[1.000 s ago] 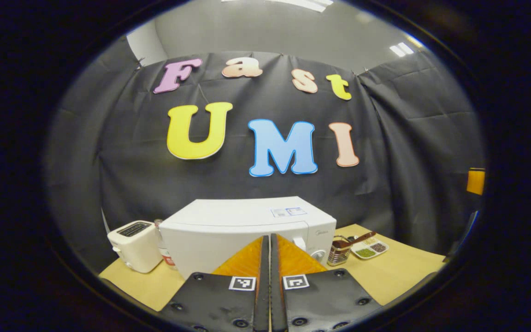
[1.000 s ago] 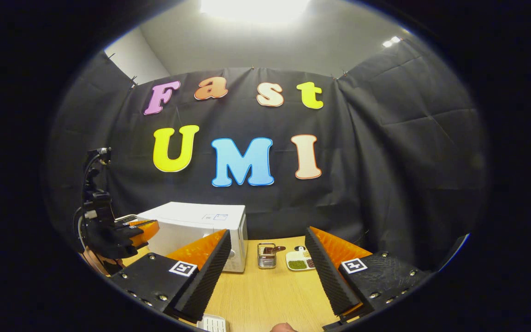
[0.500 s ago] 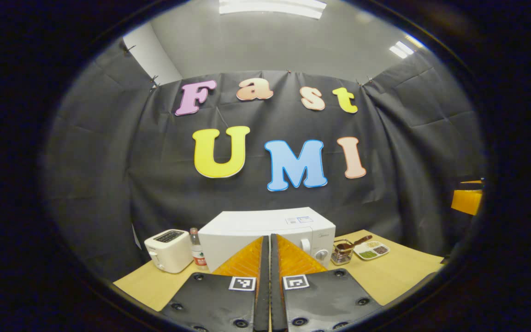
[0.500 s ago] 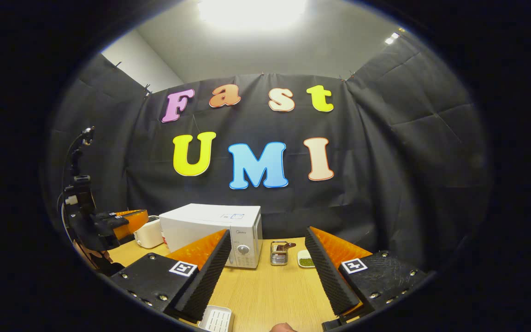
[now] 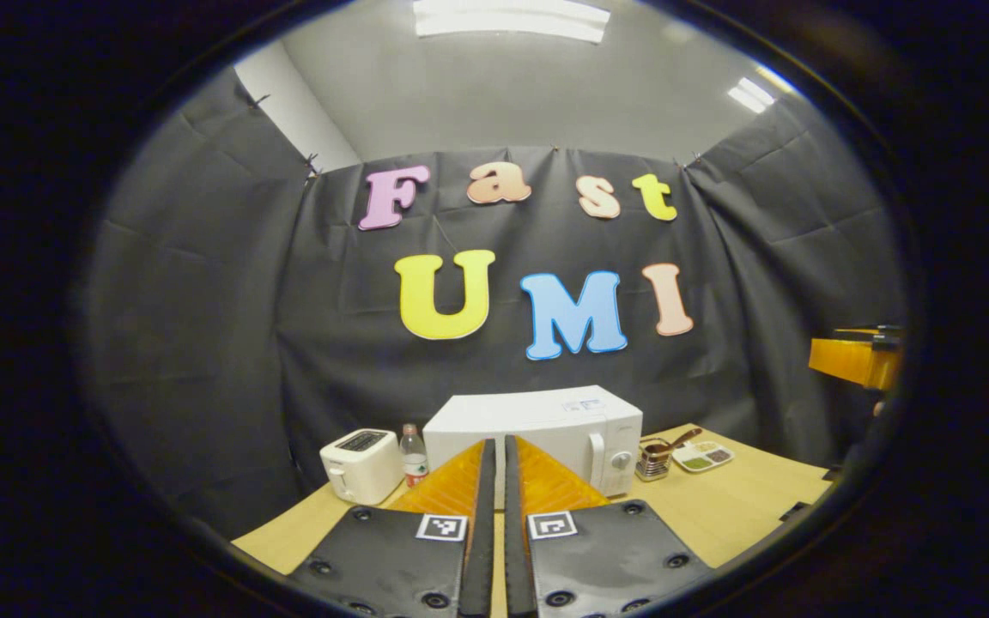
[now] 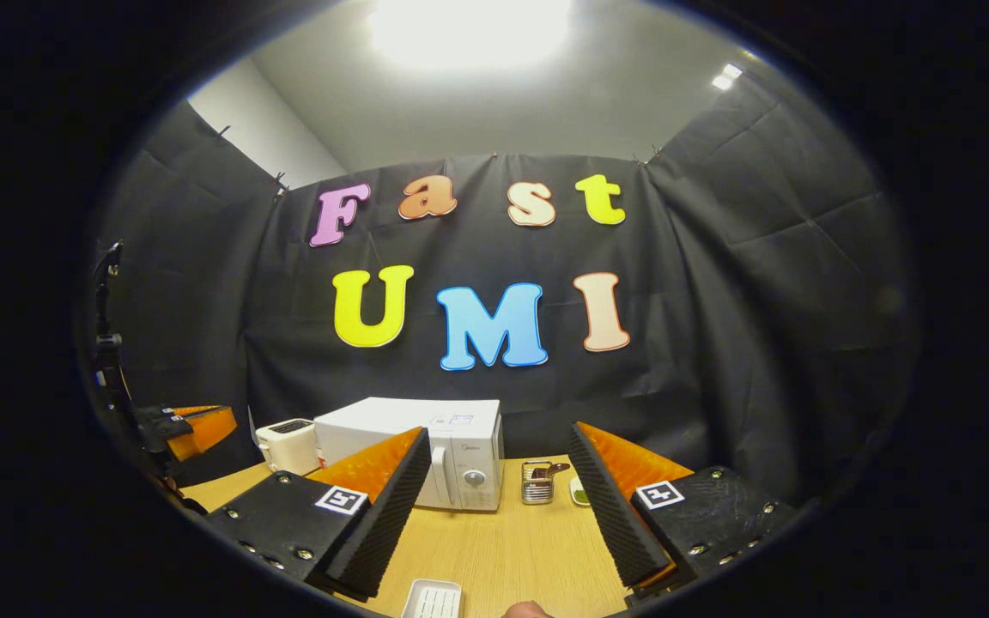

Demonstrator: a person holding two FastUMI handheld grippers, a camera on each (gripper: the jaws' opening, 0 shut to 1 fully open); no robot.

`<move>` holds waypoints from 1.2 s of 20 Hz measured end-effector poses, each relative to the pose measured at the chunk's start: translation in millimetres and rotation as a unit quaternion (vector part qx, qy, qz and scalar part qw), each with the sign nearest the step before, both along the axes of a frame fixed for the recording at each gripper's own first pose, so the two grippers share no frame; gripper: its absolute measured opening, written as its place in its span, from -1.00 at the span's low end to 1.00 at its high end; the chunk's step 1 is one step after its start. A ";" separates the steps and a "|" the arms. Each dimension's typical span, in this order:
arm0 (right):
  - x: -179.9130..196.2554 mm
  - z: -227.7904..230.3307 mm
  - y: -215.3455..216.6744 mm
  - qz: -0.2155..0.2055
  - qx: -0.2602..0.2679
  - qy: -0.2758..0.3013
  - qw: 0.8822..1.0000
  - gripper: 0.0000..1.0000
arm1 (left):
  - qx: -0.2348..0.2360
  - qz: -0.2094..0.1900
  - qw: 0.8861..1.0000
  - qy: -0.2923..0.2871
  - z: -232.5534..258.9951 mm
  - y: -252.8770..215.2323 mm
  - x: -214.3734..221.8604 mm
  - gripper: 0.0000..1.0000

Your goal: Open the microwave oven with the left hand, put the food in, and close the microwave oven.

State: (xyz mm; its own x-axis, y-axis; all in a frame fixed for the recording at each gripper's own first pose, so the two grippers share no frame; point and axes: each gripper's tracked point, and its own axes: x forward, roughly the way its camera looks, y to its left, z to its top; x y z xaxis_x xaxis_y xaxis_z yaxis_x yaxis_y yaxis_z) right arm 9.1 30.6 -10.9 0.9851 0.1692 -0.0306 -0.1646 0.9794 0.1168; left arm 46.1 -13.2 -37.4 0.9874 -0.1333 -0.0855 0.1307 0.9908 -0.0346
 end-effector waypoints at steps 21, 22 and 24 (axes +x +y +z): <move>-19.2 7.3 39.2 0.008 -0.006 -0.003 1.000 0.96 | 0.015 0.031 0.999 -0.036 38.1 54.4 -33.3 0.97; -18.9 8.2 39.5 0.008 -0.005 -0.003 1.000 0.96 | 0.015 0.032 0.999 -0.039 40.0 54.9 -34.5 0.97; -17.9 11.0 41.1 0.008 -0.005 -0.006 1.000 0.96 | 0.012 0.032 0.999 -0.039 39.6 54.6 -36.4 0.97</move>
